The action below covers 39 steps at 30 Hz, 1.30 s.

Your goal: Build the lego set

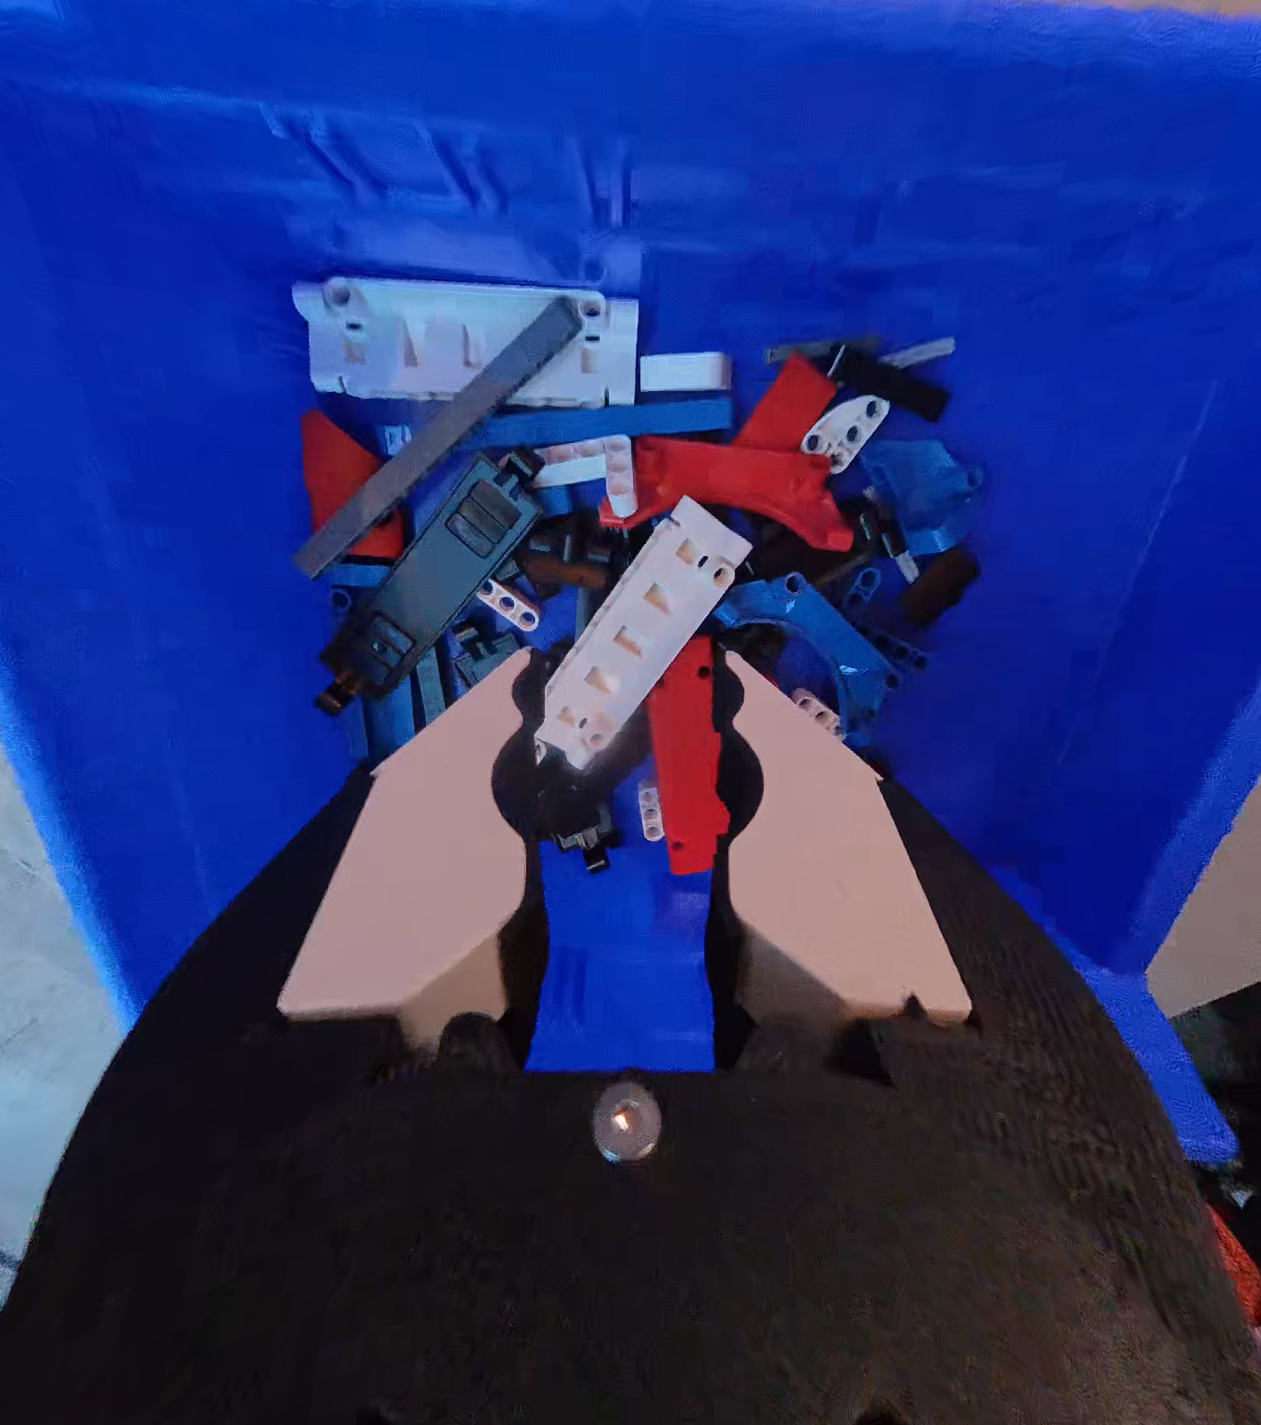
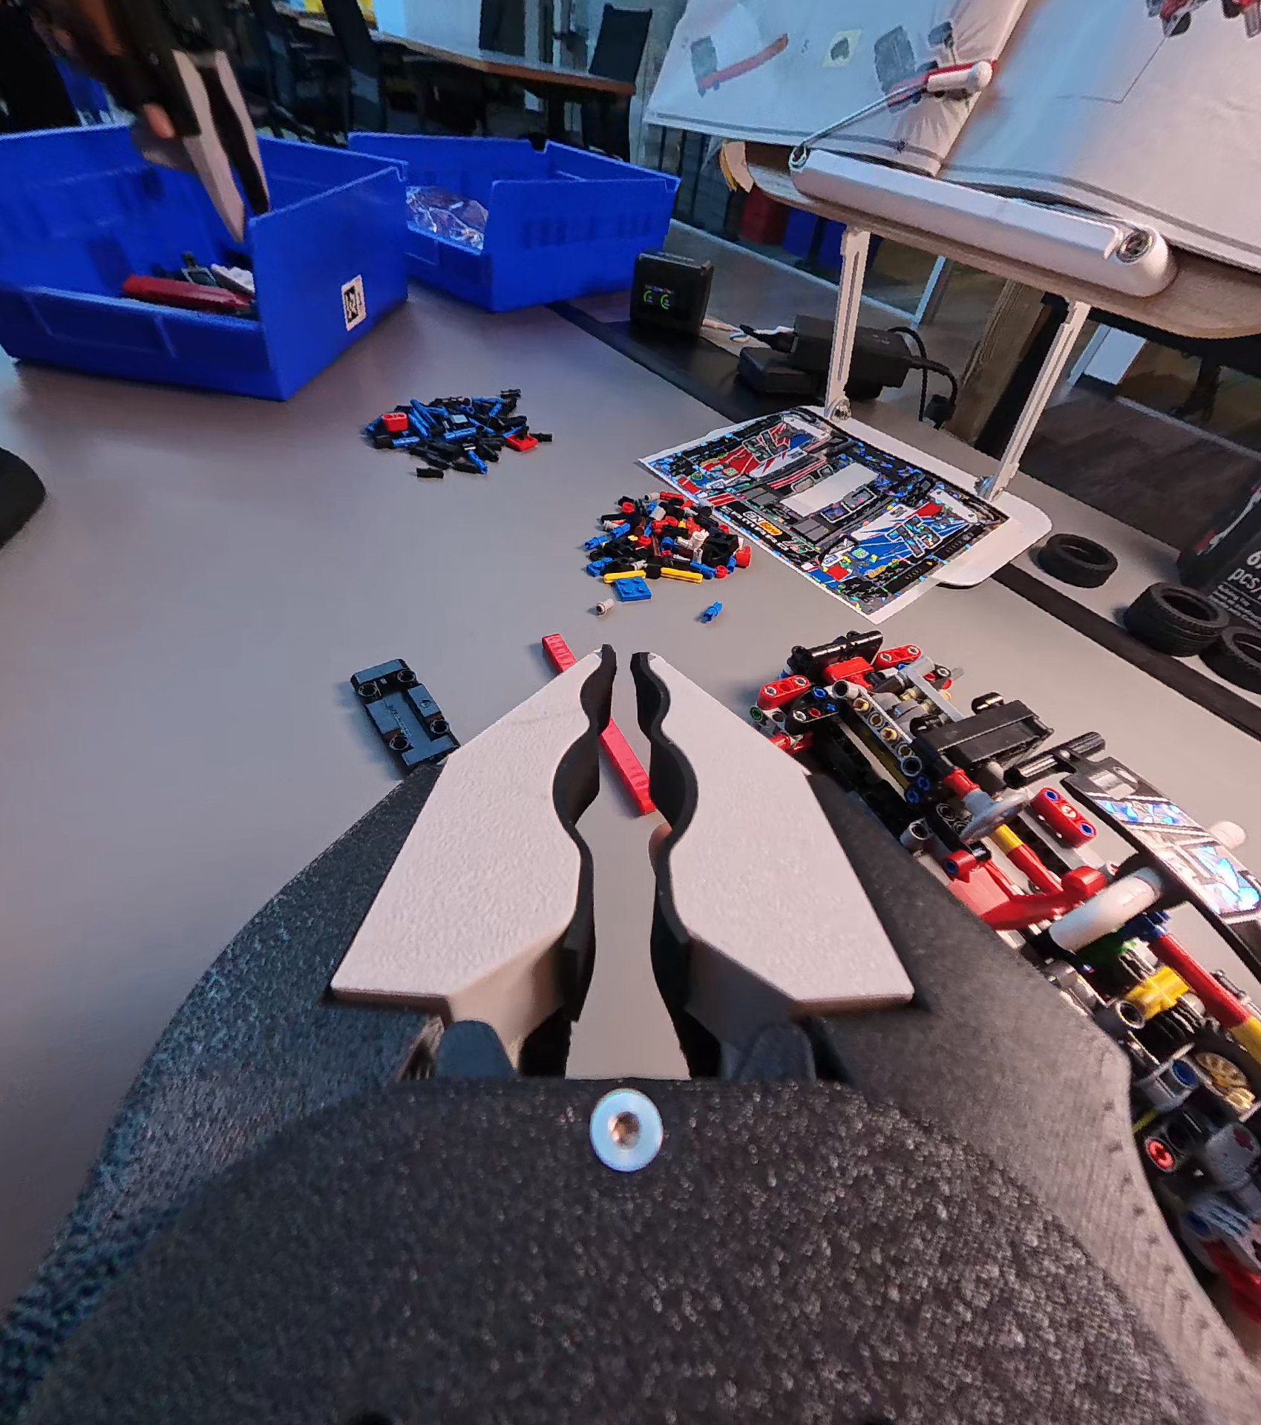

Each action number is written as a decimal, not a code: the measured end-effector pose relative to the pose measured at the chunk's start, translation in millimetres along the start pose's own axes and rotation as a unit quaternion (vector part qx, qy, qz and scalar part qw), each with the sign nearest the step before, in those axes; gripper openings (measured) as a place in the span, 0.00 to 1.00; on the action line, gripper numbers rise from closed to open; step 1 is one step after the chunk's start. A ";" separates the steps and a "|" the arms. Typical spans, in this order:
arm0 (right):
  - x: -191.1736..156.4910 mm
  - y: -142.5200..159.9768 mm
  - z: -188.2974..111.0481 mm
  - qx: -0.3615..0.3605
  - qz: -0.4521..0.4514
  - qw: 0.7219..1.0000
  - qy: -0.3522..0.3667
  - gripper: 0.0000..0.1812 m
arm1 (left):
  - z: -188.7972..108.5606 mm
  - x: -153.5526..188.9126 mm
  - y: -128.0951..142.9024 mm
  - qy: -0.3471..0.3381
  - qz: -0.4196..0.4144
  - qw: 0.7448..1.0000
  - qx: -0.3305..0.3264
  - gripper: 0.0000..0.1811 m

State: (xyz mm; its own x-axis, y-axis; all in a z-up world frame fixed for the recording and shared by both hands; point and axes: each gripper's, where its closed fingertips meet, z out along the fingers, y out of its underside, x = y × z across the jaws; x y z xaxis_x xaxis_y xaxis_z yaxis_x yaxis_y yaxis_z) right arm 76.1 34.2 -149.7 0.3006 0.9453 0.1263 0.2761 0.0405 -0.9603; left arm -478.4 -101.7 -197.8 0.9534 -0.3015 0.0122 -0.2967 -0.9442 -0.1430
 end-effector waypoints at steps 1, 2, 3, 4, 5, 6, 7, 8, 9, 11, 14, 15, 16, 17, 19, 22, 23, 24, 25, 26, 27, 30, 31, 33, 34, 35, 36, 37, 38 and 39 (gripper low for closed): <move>0.4 -0.5 -0.5 0.001 0.000 1.000 0.001 0.02 | 9.3 -0.4 7.2 0.002 0.003 1.000 -0.021 0.25; 0.8 -1.0 -0.9 0.002 0.000 1.000 0.001 0.02 | 18.1 0.2 13.5 0.005 0.007 0.999 -0.039 0.26; 1.2 -1.4 -1.4 0.003 0.000 1.000 0.002 0.02 | 25.7 0.2 18.9 0.005 0.013 0.998 -0.055 0.26; 1.6 -1.9 -1.8 0.003 0.000 1.000 0.003 0.02 | 31.3 1.4 23.7 0.006 0.017 0.997 -0.069 0.24; 1.9 -2.2 -2.1 0.004 0.000 1.000 0.004 0.02 | 34.0 6.1 27.1 0.018 0.017 0.997 -0.079 0.19; 2.1 -2.8 -2.6 0.005 -0.001 1.000 0.005 0.02 | 33.0 14.3 26.2 0.040 0.011 0.996 -0.078 0.10; 2.3 -3.3 -2.8 0.005 -0.001 1.000 0.006 0.01 | 30.1 19.9 26.2 0.051 0.010 0.995 -0.080 0.08; 2.3 -3.8 -3.0 0.006 -0.002 1.000 0.006 0.01 | 25.3 30.1 27.4 0.074 0.011 0.994 -0.083 0.08; 2.4 -3.9 -3.1 0.006 -0.002 1.000 0.006 0.01 | 18.5 45.4 27.4 0.112 0.009 0.990 -0.082 0.08; 2.1 -3.9 -2.8 0.006 -0.002 1.000 0.005 0.01 | 3.6 71.4 23.3 0.167 0.015 0.984 -0.064 0.07; 0.5 -3.7 -2.3 0.005 -0.006 1.000 0.003 0.02 | -13.4 105.8 25.6 0.223 0.034 0.973 -0.054 0.10; 0.2 -3.6 -2.1 0.004 -0.007 1.000 0.002 0.02 | -16.6 114.5 29.5 0.235 0.039 0.969 -0.060 0.15; -0.3 -3.3 -1.9 0.003 -0.008 1.000 0.001 0.02 | -19.7 120.8 32.6 0.245 0.044 0.967 -0.063 0.18; -0.6 -3.1 -1.6 0.003 -0.008 1.000 0.000 0.02 | -21.1 119.3 31.7 0.235 0.048 0.969 -0.053 0.19; -1.5 -3.2 -1.1 0.003 -0.009 1.000 -0.002 0.02 | -19.8 92.2 21.2 0.162 0.038 0.986 -0.015 0.18; -2.6 -2.8 -0.4 0.002 -0.010 1.000 -0.004 0.02 | -13.8 32.1 19.1 0.019 0.012 1.000 -0.008 0.18; -3.1 -2.7 -0.3 0.002 -0.011 1.000 -0.005 0.02 | -9.9 25.4 20.5 0.010 0.009 1.000 -0.013 0.20; -3.4 -2.4 -0.2 0.001 -0.011 1.000 -0.005 0.02 | -4.2 20.7 20.8 0.006 0.006 1.000 -0.018 0.22; -3.3 -2.2 -0.4 0.000 -0.012 1.000 -0.004 0.02 | 2.9 16.6 20.7 0.002 0.003 1.000 -0.025 0.23; -3.0 -2.3 -0.5 0.001 -0.013 1.000 -0.003 0.02 | 10.9 15.3 21.3 0.005 0.001 0.999 -0.033 0.25; -2.8 -2.8 -1.1 0.001 -0.014 1.000 -0.002 0.02 | 19.6 15.3 22.7 0.010 0.000 0.999 -0.044 0.28; -1.4 -4.9 -3.0 0.005 -0.014 1.000 0.003 0.01 | 39.1 25.5 30.1 0.043 0.001 0.996 -0.083 0.28; -0.8 -5.3 -3.5 0.005 -0.014 1.000 0.006 0.01 | 40.4 32.7 30.0 0.060 0.001 0.994 -0.086 0.23; 0.1 -5.8 -4.1 0.006 -0.014 1.000 0.007 0.01 | 37.7 50.0 30.6 0.096 0.020 0.991 -0.090 0.18; 0.6 -5.9 -4.1 0.007 -0.013 1.000 0.007 0.01 | 34.2 59.7 32.6 0.118 0.027 0.988 -0.095 0.16; 0.6 -5.8 -3.8 0.006 -0.013 1.000 0.007 0.01 | 29.6 65.1 32.2 0.132 0.029 0.987 -0.092 0.19; 0.6 -5.7 -3.4 0.006 -0.013 1.000 0.007 0.01 | 24.4 66.3 27.7 0.139 0.026 0.987 -0.078 0.19; 0.3 -5.8 -3.1 0.006 -0.013 1.000 0.006 0.01 | 19.6 60.4 20.5 0.128 0.022 0.990 -0.055 0.17; 0.0 -5.5 -2.8 0.006 -0.014 1.000 0.005 0.01 | 14.9 50.3 14.0 0.106 0.019 0.994 -0.034 0.15; -0.1 -4.9 -2.5 0.004 -0.014 1.000 0.005 0.01 | 11.6 36.7 8.7 0.074 0.015 0.997 -0.017 0.14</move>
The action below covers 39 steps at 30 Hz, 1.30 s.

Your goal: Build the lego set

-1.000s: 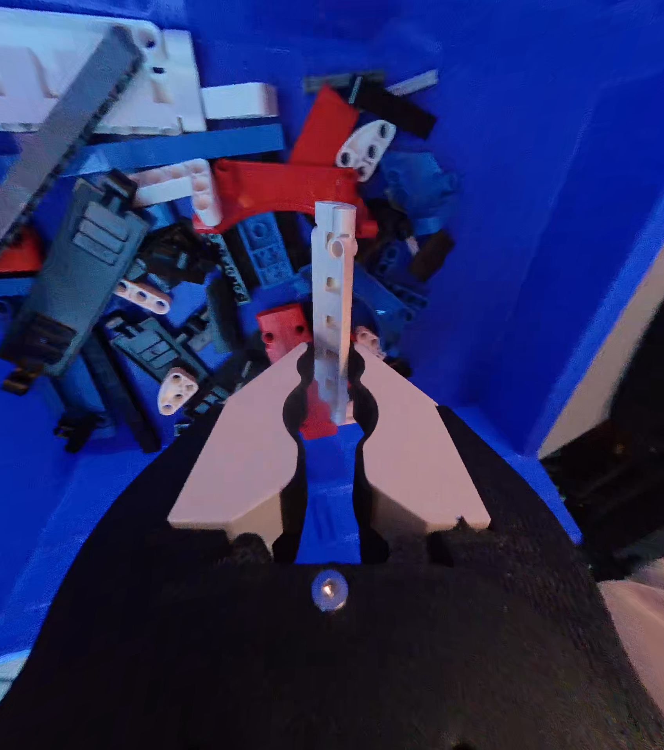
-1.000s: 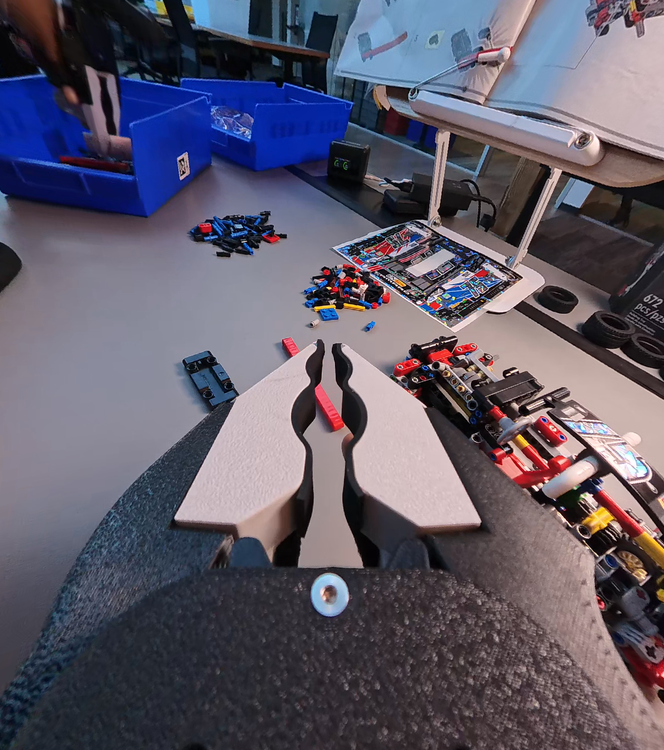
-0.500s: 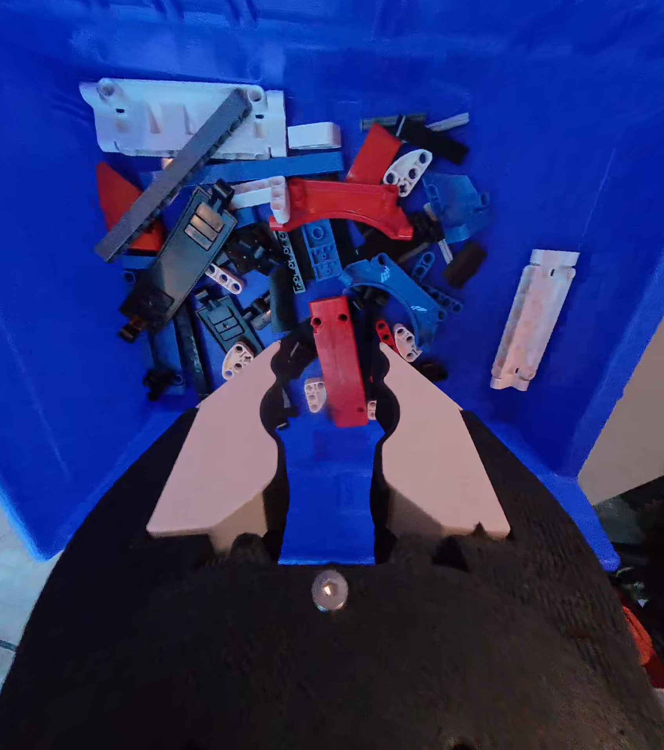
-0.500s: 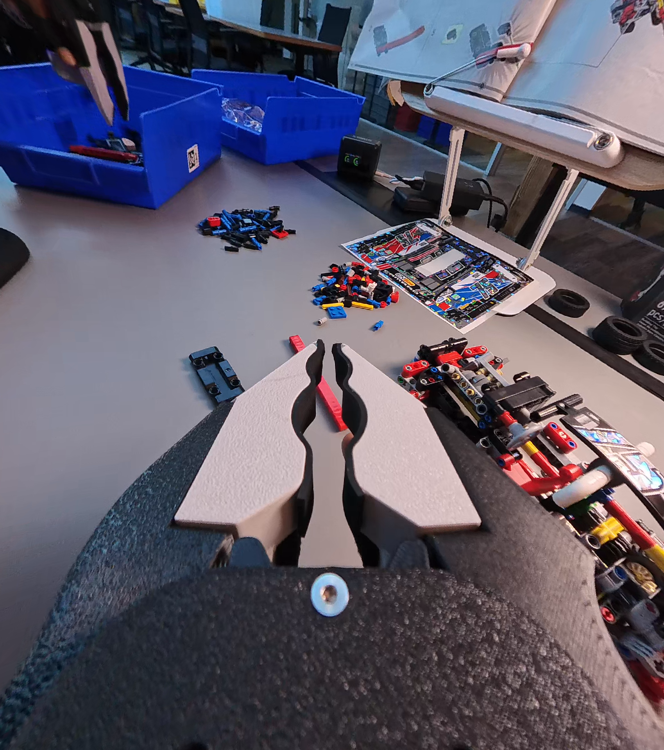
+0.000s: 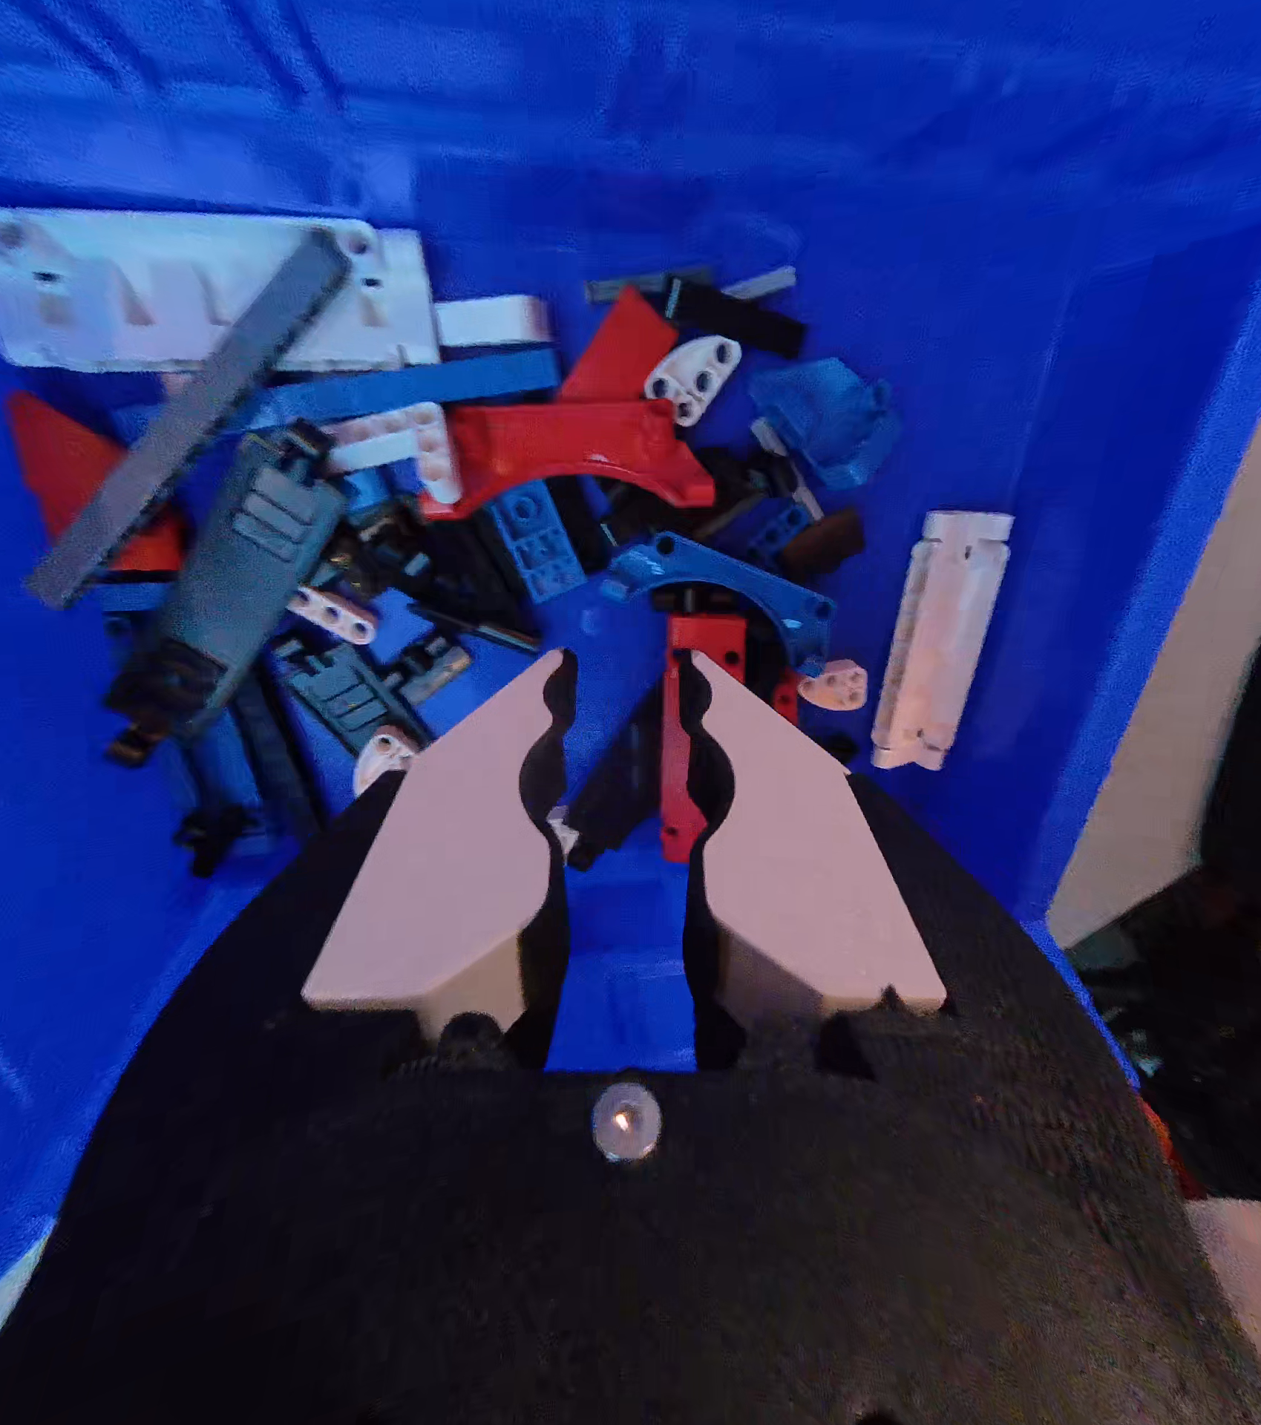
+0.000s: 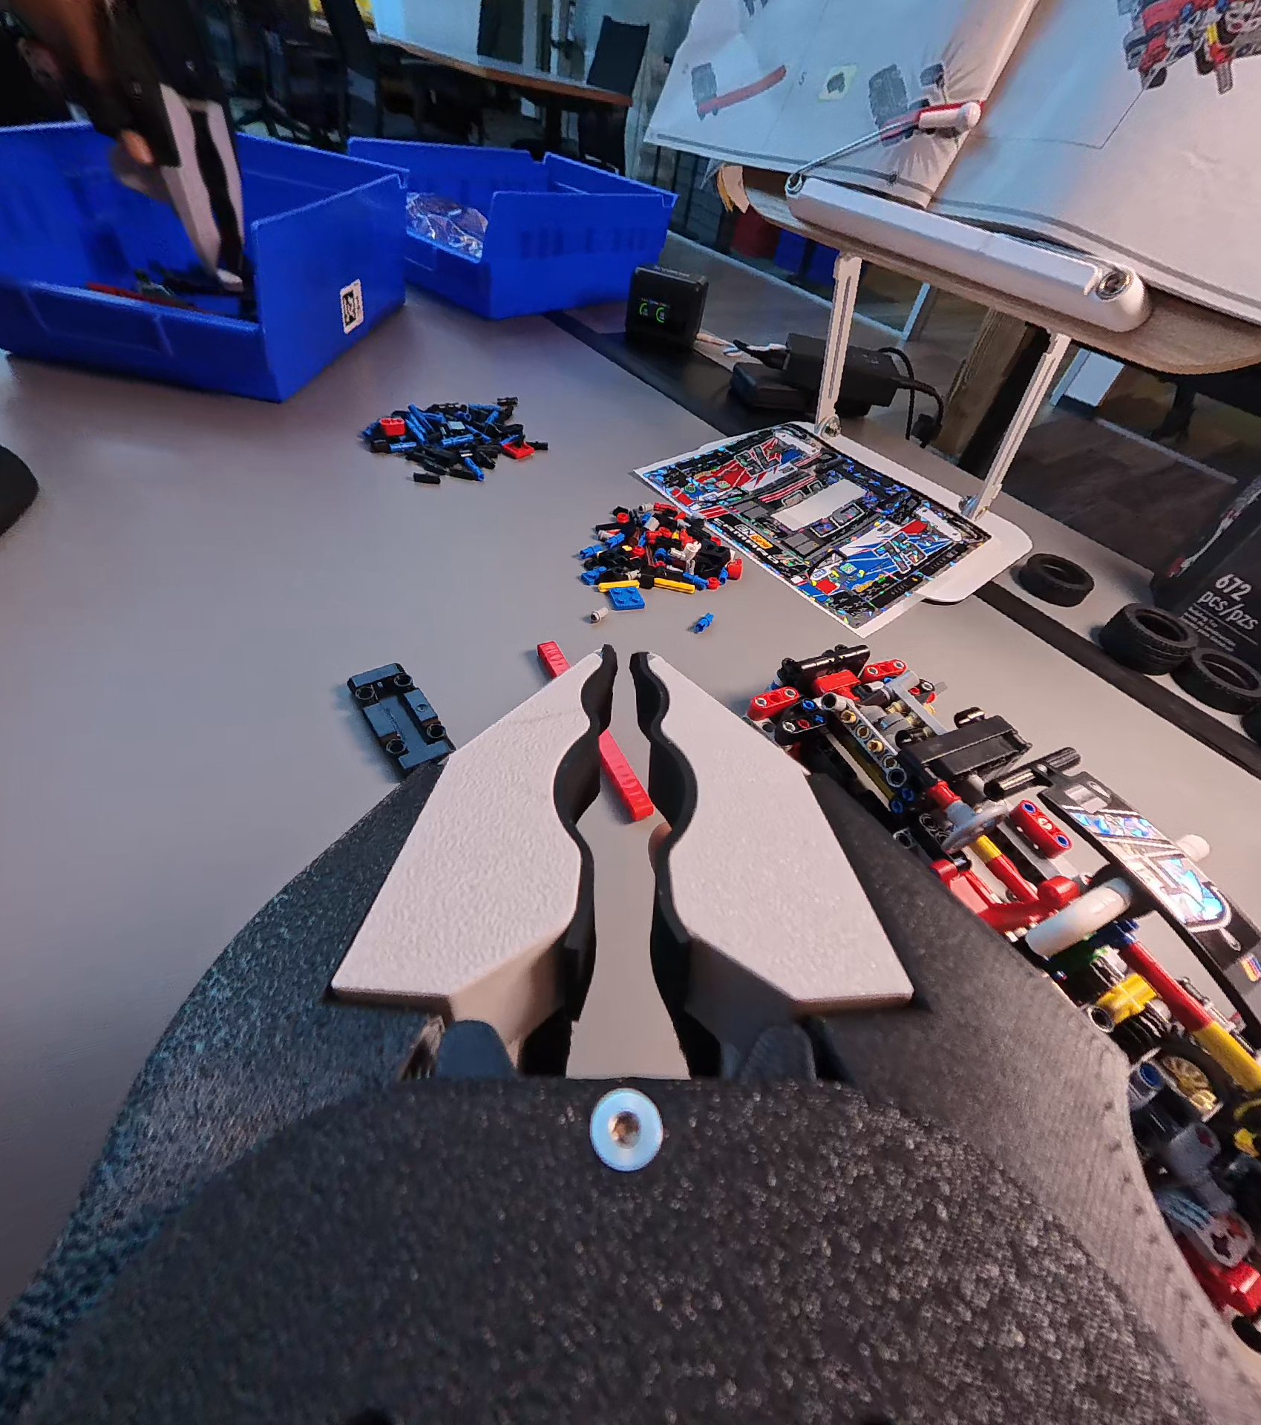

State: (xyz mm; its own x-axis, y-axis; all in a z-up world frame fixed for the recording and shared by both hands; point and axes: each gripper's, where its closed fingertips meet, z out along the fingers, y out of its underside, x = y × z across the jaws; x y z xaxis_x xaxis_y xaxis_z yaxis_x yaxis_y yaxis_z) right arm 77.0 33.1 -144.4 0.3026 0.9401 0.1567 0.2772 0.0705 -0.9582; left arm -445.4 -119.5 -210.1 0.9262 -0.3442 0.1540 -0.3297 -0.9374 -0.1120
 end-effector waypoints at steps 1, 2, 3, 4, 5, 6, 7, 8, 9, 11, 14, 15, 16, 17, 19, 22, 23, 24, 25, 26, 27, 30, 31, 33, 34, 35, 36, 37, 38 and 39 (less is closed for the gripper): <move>-0.2 0.6 0.2 -0.001 -0.001 1.000 0.000 0.01 | -3.7 -11.5 -3.6 -0.028 -0.003 1.000 0.013 0.15; -0.4 0.8 0.1 -0.002 -0.003 1.000 0.001 0.01 | -4.7 -9.2 -6.6 -0.016 -0.006 1.000 0.025 0.17; -0.4 0.7 -0.1 -0.002 -0.003 1.000 0.001 0.01 | -3.8 1.1 -9.7 0.017 -0.007 0.999 0.036 0.19; -0.1 0.2 -0.4 -0.001 -0.004 1.000 0.002 0.01 | -1.7 7.9 -12.7 0.034 -0.003 0.999 0.043 0.22; 0.5 -0.2 -0.7 0.000 -0.004 1.000 0.003 0.01 | 2.0 11.6 -14.3 0.034 0.010 0.998 0.044 0.23; 1.0 -0.3 -0.8 0.000 -0.003 1.000 0.004 0.01 | 7.7 15.0 -13.4 0.031 0.025 0.999 0.036 0.25; 1.3 -0.4 -0.9 0.000 -0.003 1.000 0.005 0.01 | 14.6 18.4 -9.2 0.027 0.038 0.999 0.017 0.28; 1.4 -0.4 -0.9 0.000 -0.003 1.000 0.005 0.01 | 21.3 18.7 -4.6 0.014 0.051 0.999 -0.003 0.29; 1.3 -0.5 -0.9 0.000 -0.003 1.000 0.005 0.01 | 27.3 18.5 -0.3 0.002 0.067 0.998 -0.020 0.28; 1.2 -0.3 -0.9 0.000 -0.005 1.000 0.006 0.01 | 32.1 15.3 4.7 -0.017 0.085 0.995 -0.039 0.21; 1.1 0.2 -0.5 -0.001 -0.004 1.000 0.004 0.01 | 21.8 -5.6 1.1 -0.073 0.084 0.993 -0.028 0.08; 0.8 -0.1 -0.5 -0.001 -0.004 1.000 0.004 0.01 | 16.9 -10.5 0.3 -0.086 0.081 0.993 -0.024 0.13; 0.3 -0.4 -0.8 -0.001 -0.005 1.000 0.004 0.01 | 11.5 -12.5 -2.5 -0.094 0.077 0.992 -0.016 0.18; 0.4 -0.5 -1.0 0.000 -0.006 1.000 0.004 0.01 | 4.4 -14.7 -7.4 -0.108 0.076 0.991 -0.003 0.20; 0.9 -1.4 -1.4 0.001 -0.006 1.000 0.005 0.01 | -17.2 -23.8 -24.4 -0.170 0.078 0.982 0.034 0.19; 1.2 -3.4 -1.5 0.007 -0.006 1.000 0.007 0.01 | -57.8 -15.5 -71.2 -0.240 0.079 0.955 0.152 0.25; 1.7 -4.4 -1.9 0.010 -0.007 1.000 0.009 0.01 | -72.6 -5.0 -91.0 -0.249 0.080 0.942 0.210 0.26; 2.6 -5.7 -2.6 0.013 -0.008 1.000 0.012 0.02 | -87.5 8.5 -110.5 -0.250 0.079 0.926 0.270 0.26; 3.8 -7.1 -3.4 0.017 -0.007 1.000 0.016 0.02 | -102.2 23.4 -128.6 -0.244 0.075 0.909 0.330 0.26; 5.4 -8.5 -4.3 0.021 -0.004 1.000 0.019 0.03 | -115.1 38.7 -144.2 -0.232 0.067 0.892 0.381 0.26; 7.3 -10.0 -5.3 0.026 0.000 0.999 0.023 0.04 | -126.2 53.9 -157.8 -0.220 0.059 0.875 0.426 0.27; 13.8 -12.6 -7.3 0.039 0.010 0.999 0.035 0.11 | -150.0 104.0 -191.4 -0.169 0.046 0.824 0.539 0.27; 16.2 -13.1 -7.7 0.043 0.012 0.998 0.041 0.15 | -153.8 120.7 -200.5 -0.151 0.043 0.808 0.568 0.29; 18.8 -14.0 -8.1 0.050 0.016 0.998 0.046 0.18 | -156.6 151.5 -215.5 -0.124 0.039 0.776 0.617 0.29; 19.9 -14.9 -8.5 0.055 0.016 0.997 0.049 0.18 | -154.1 165.6 -222.0 -0.112 0.038 0.763 0.635 0.29; 21.8 -15.5 -9.2 0.060 0.014 0.997 0.055 0.17 | -150.0 177.2 -227.7 -0.106 0.037 0.752 0.650 0.29; 23.9 -15.4 -9.9 0.063 0.010 0.996 0.062 0.14 | -145.2 187.3 -232.6 -0.102 0.037 0.740 0.664 0.29; 26.0 -14.2 -10.5 0.064 0.007 0.996 0.068 0.10 | -139.5 196.1 -236.8 -0.099 0.038 0.729 0.676 0.26; 28.0 -12.6 -11.0 0.063 0.003 0.995 0.073 0.05 | -133.9 201.9 -240.0 -0.103 0.038 0.719 0.686 0.24; 30.3 -11.2 -11.7 0.063 -0.002 0.995 0.081 0.03 | -129.4 204.7 -242.5 -0.111 0.036 0.707 0.698 0.22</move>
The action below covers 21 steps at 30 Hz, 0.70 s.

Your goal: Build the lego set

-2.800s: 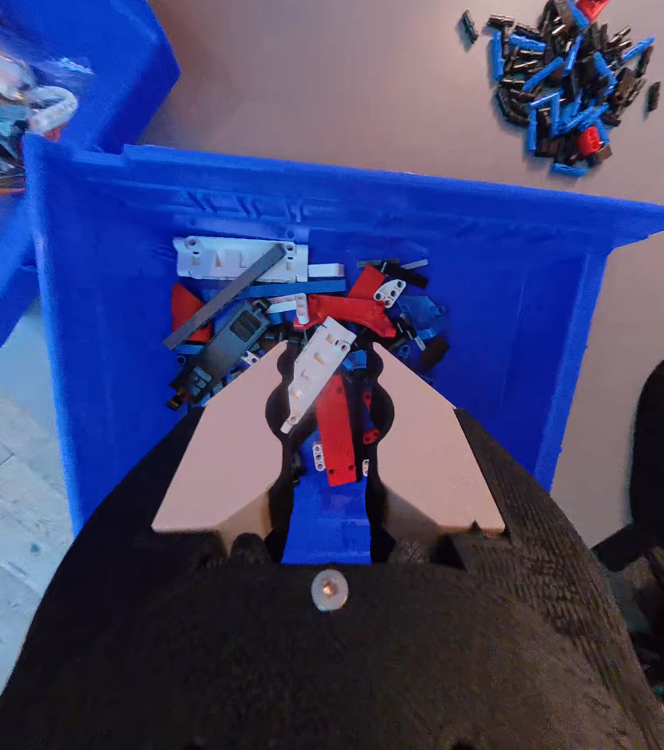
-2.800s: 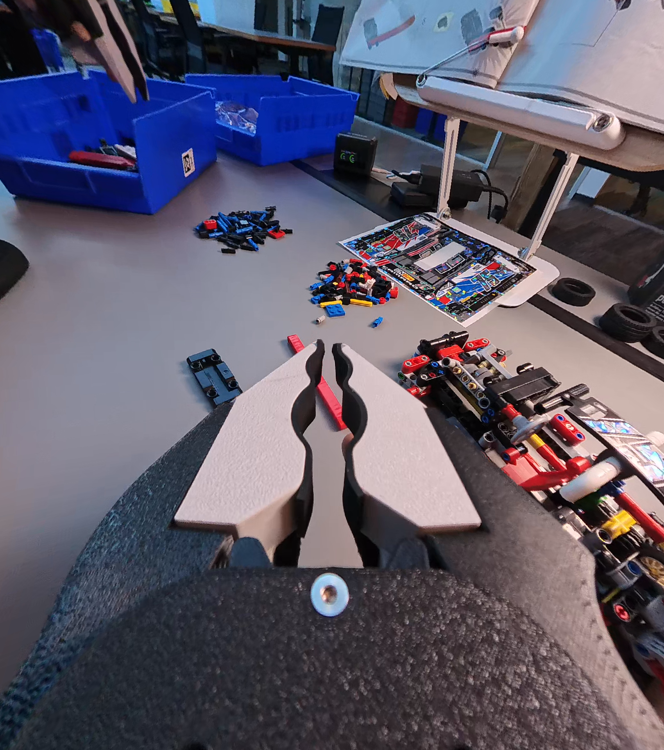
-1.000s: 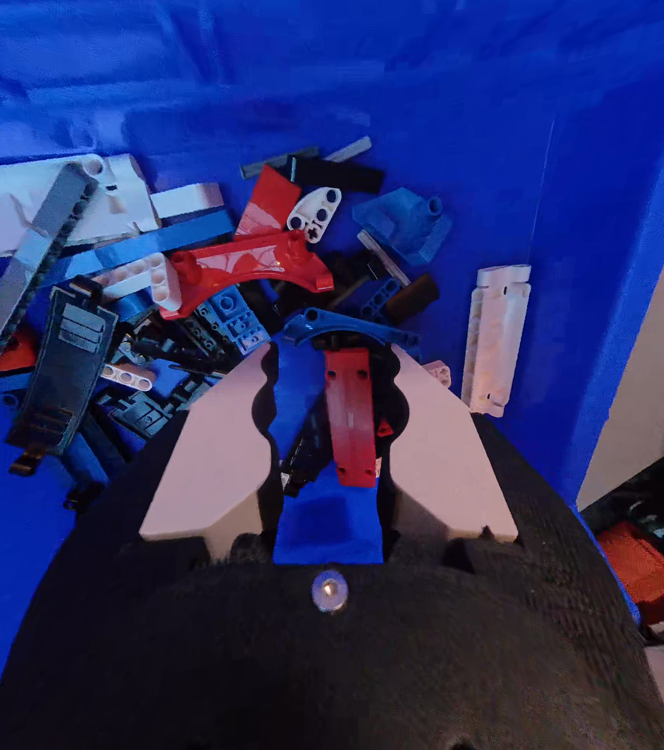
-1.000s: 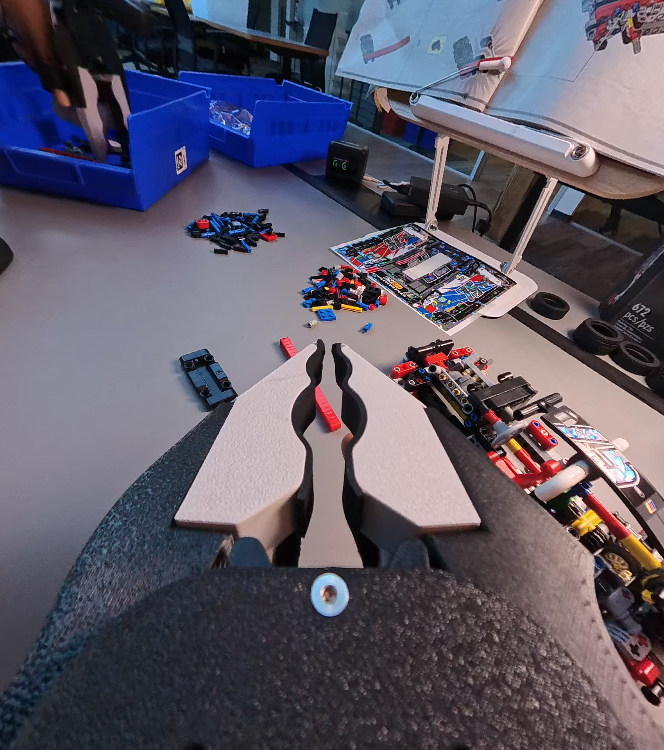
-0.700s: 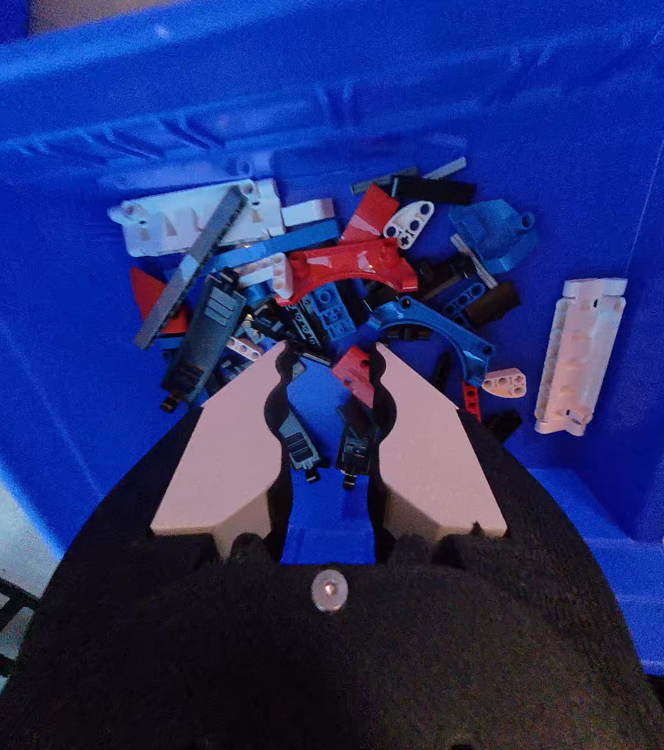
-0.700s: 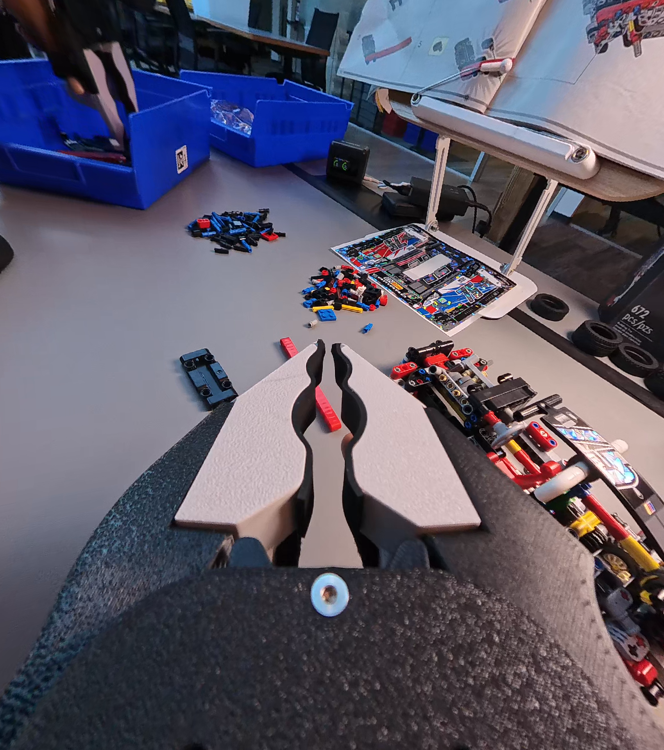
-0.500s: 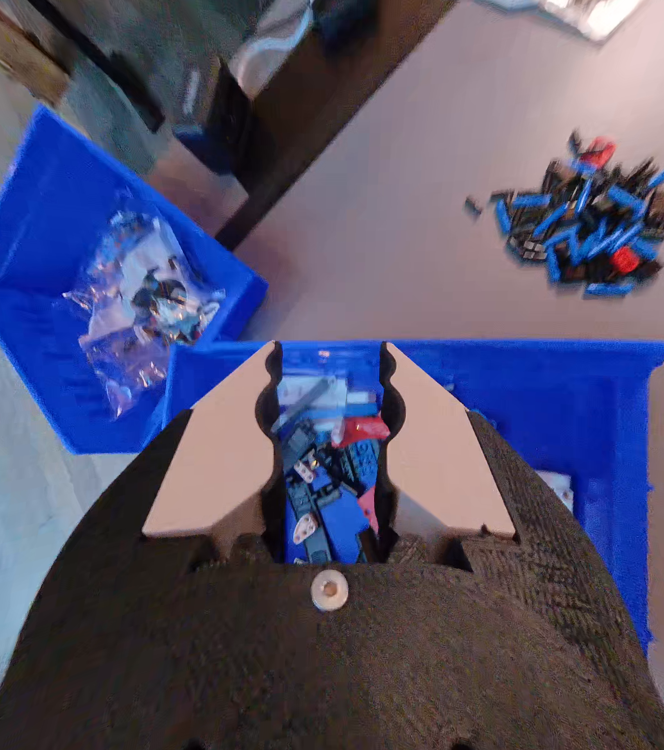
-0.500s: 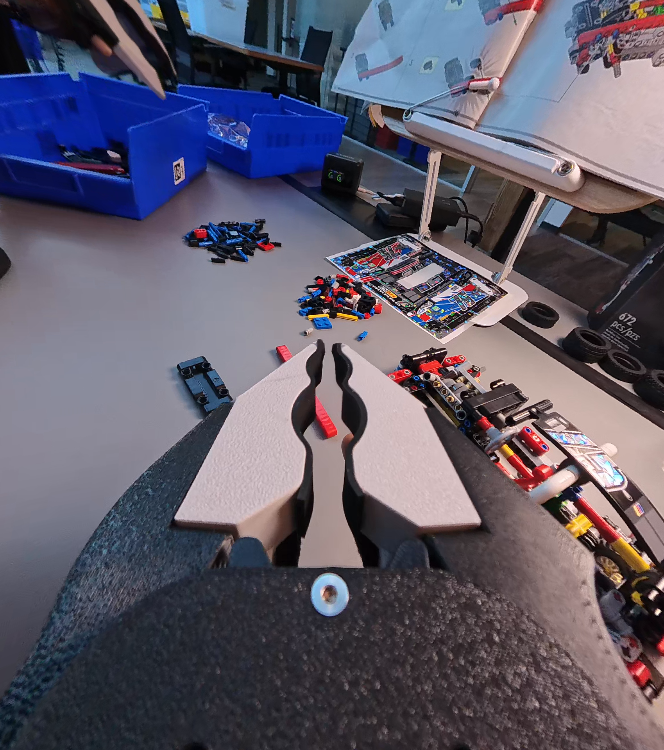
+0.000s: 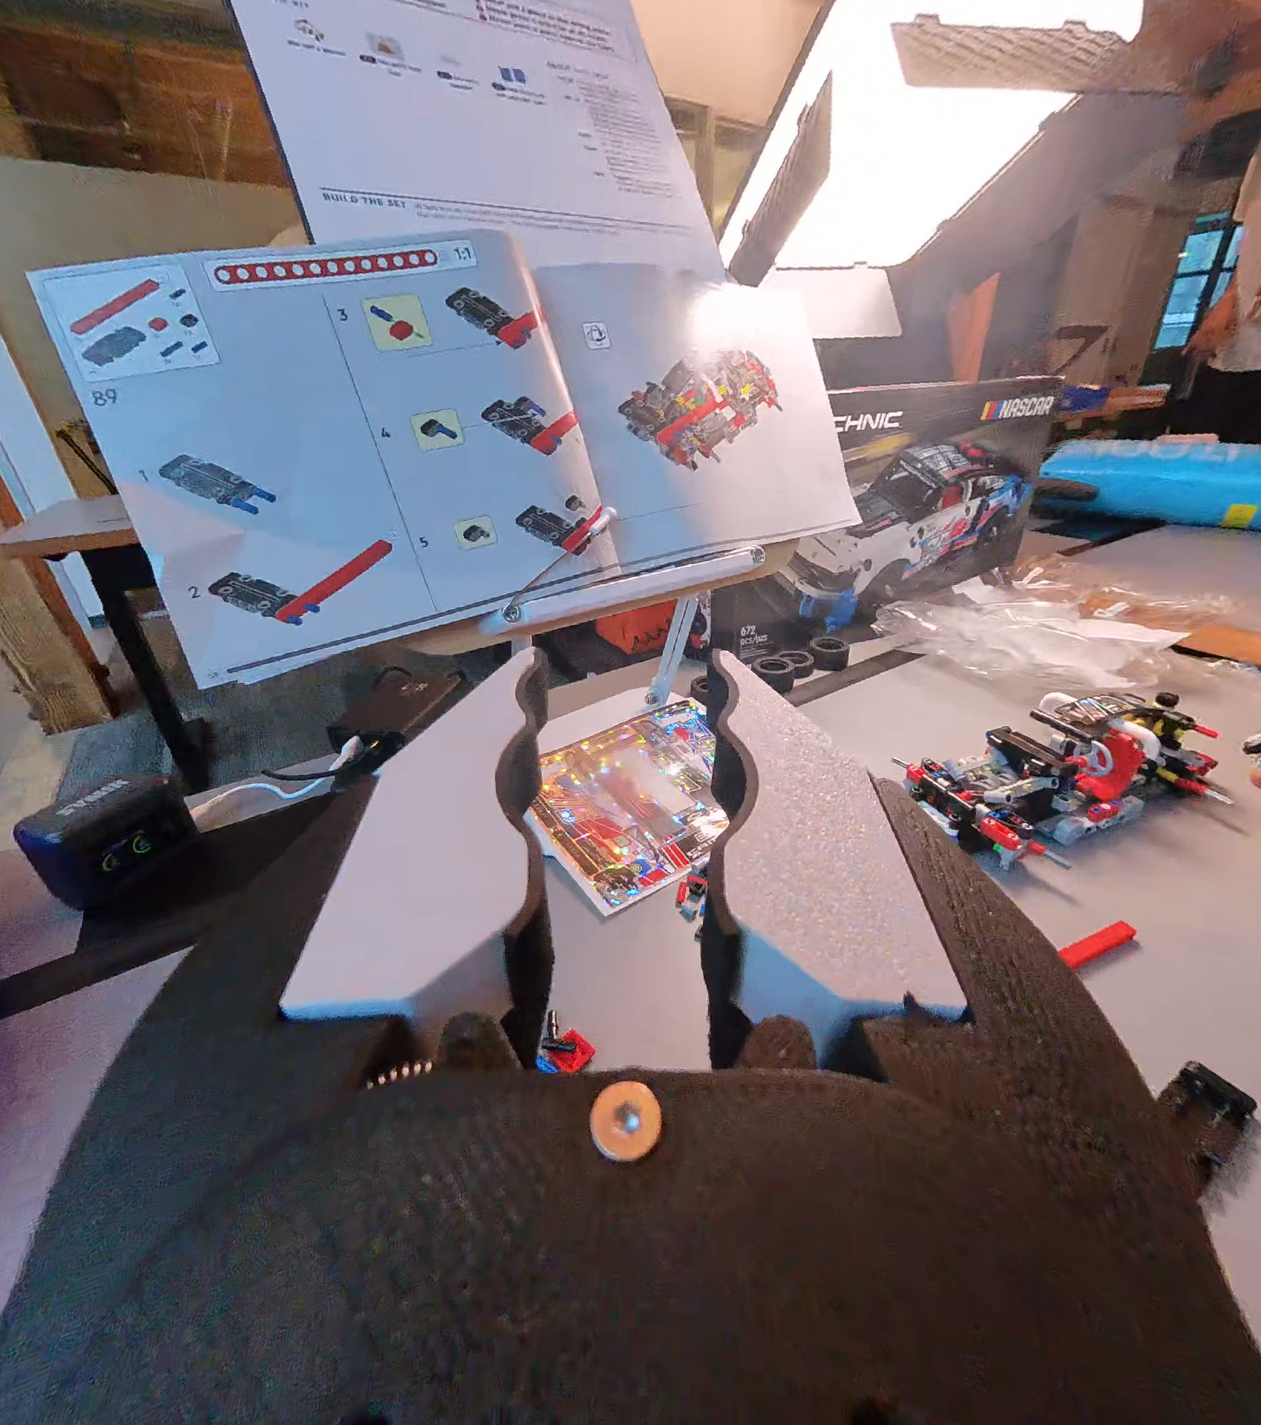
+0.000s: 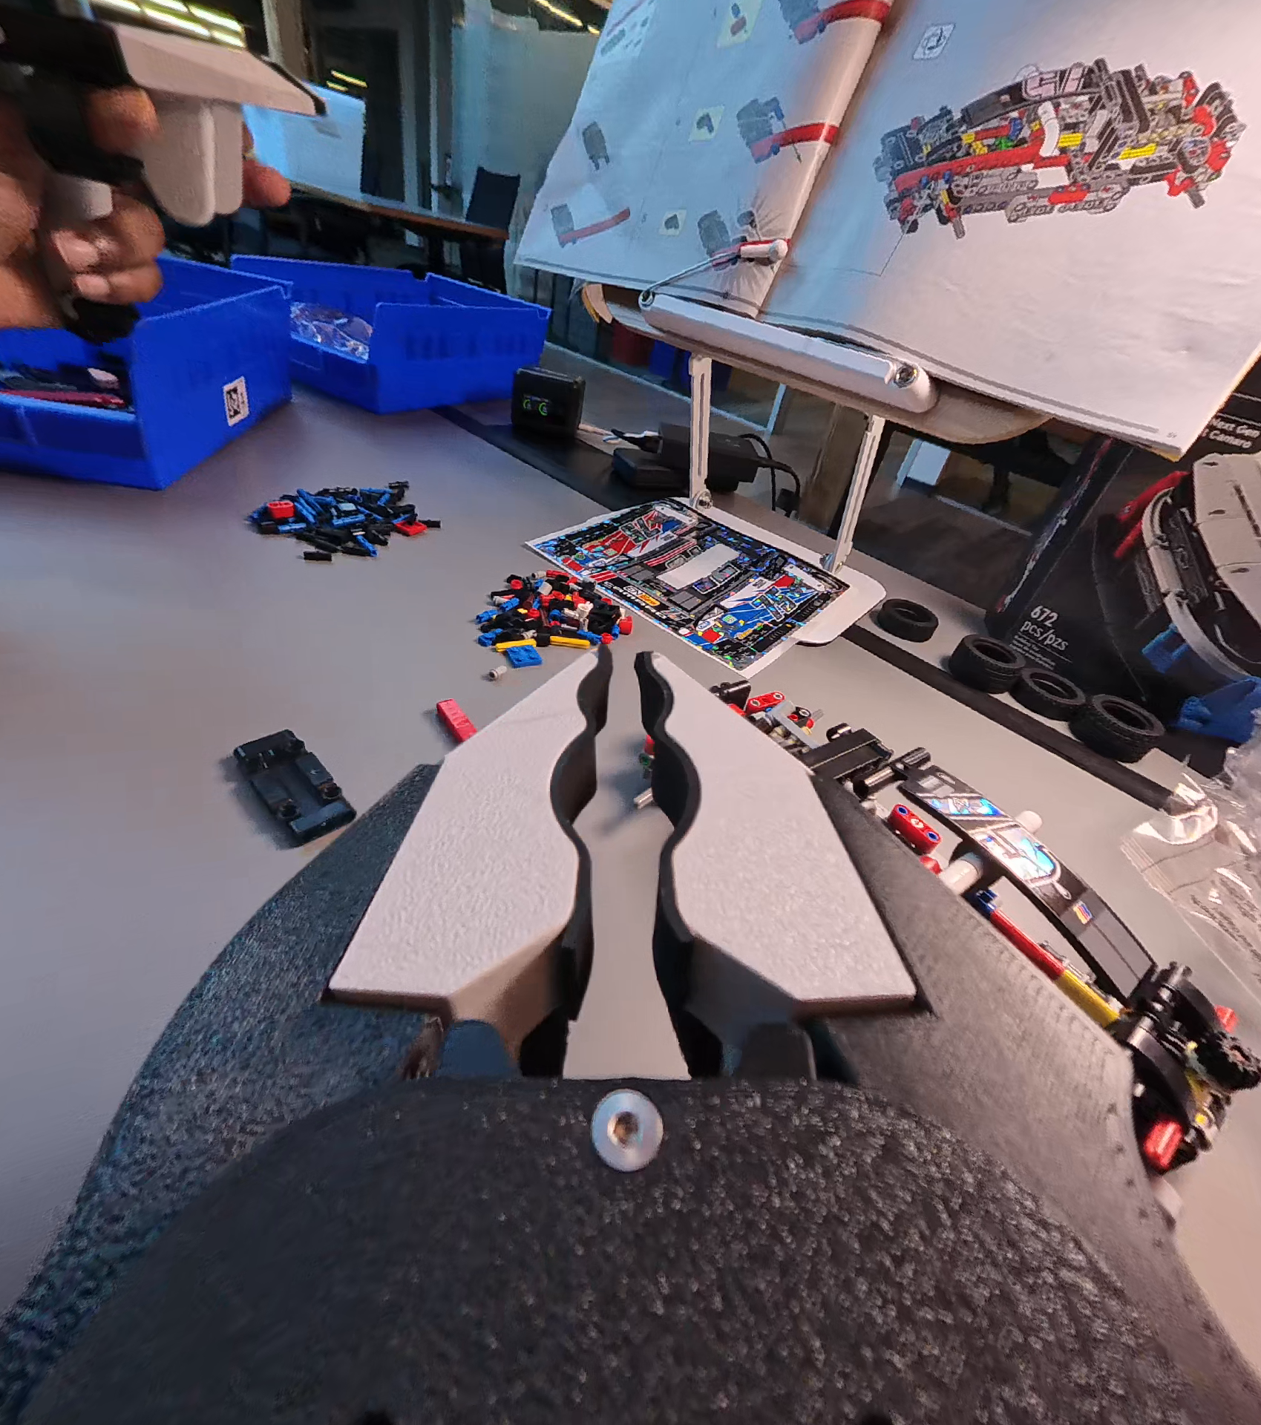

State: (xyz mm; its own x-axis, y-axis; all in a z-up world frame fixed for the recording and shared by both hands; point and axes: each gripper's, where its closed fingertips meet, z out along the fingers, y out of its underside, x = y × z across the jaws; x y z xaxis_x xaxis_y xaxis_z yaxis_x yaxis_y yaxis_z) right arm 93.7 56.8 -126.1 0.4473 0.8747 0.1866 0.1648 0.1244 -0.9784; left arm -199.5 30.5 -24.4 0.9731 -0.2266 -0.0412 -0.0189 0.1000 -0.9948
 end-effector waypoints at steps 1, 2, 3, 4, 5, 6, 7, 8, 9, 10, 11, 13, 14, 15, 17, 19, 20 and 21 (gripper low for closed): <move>2.5 1.0 -0.2 0.001 -0.006 1.000 0.008 0.00 | 1.6 3.2 3.8 -0.005 -0.005 1.000 0.017 0.19; 4.3 2.1 -0.2 0.001 -0.011 1.000 0.013 0.00 | 3.4 6.0 9.1 -0.006 -0.017 0.999 0.030 0.17; 6.4 3.2 0.2 0.002 -0.011 1.000 0.019 0.00 | 5.6 8.0 16.8 -0.006 -0.025 0.999 0.034 0.17; 9.2 4.2 0.5 0.004 -0.010 1.000 0.027 0.00 | 7.7 8.7 25.9 -0.007 -0.023 0.999 0.029 0.15; 12.3 5.1 0.9 0.006 -0.008 0.999 0.034 0.00 | 9.1 8.9 34.2 -0.010 -0.011 1.000 0.024 0.13; 15.8 6.1 1.3 0.007 -0.005 0.999 0.042 0.00 | 9.2 8.2 40.8 -0.017 0.002 1.000 0.022 0.10; 20.0 7.6 1.9 0.008 -0.002 0.999 0.051 0.00 | 8.6 8.6 45.1 -0.019 0.004 1.000 0.023 0.08; 24.8 9.3 2.6 0.008 0.002 0.998 0.061 0.00 | 8.3 11.5 47.9 -0.014 -0.001 1.000 0.024 0.06; 29.7 11.1 3.3 0.008 0.007 0.997 0.071 0.00 | 8.7 14.1 50.3 -0.010 -0.006 1.000 0.022 0.03; 34.6 11.9 3.7 0.011 0.010 0.997 0.080 0.00 | 10.0 15.3 51.0 -0.010 -0.004 1.000 0.023 0.00; 39.9 12.5 4.0 0.014 0.014 0.996 0.090 0.00 | 12.6 15.0 49.4 -0.013 0.006 1.000 0.025 0.00; 50.7 13.4 4.5 0.018 0.021 0.993 0.112 0.00 | 21.4 10.3 38.8 -0.020 0.020 0.999 0.036 0.00; 55.5 13.6 4.4 0.020 0.025 0.992 0.123 0.00 | 27.2 6.5 31.1 -0.022 0.023 0.999 0.043 0.00; 59.4 14.2 4.4 0.022 0.028 0.991 0.131 0.00 | 33.4 0.2 22.9 -0.029 0.025 0.998 0.049 0.00; 64.0 17.4 4.7 0.017 0.028 0.989 0.141 0.00 | 47.3 -16.9 3.7 -0.047 0.035 0.996 0.063 0.00; 65.4 20.7 4.7 0.010 0.024 0.989 0.147 0.00 | 61.0 -40.2 -18.0 -0.075 0.036 0.994 0.076 0.00; 65.6 22.0 4.7 0.007 0.022 0.989 0.149 0.00 | 66.5 -52.1 -31.2 -0.088 0.030 0.992 0.089 0.00; 65.8 22.6 4.6 0.006 0.020 0.989 0.150 0.00 | 72.1 -63.5 -43.7 -0.098 0.020 0.990 0.098 0.00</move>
